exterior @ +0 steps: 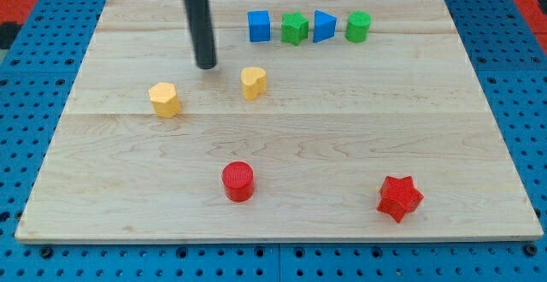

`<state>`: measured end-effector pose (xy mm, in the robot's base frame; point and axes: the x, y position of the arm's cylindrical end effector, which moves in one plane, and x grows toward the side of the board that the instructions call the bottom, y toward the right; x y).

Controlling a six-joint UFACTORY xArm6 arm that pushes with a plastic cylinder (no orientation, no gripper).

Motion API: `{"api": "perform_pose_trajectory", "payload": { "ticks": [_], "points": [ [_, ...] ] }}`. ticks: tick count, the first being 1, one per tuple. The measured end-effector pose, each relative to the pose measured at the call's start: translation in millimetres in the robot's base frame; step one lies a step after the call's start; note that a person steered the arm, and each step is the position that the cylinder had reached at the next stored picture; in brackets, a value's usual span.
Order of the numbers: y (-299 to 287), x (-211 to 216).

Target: Move the yellow hexagon left to the yellow heart

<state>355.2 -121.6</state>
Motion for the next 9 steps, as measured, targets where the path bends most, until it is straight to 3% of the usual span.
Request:
{"api": "perform_pose_trajectory", "payload": {
  "ticks": [2, 3, 5, 9],
  "points": [
    [-108, 87],
    [-113, 112],
    [-38, 111],
    [-32, 75]
  ]
}}
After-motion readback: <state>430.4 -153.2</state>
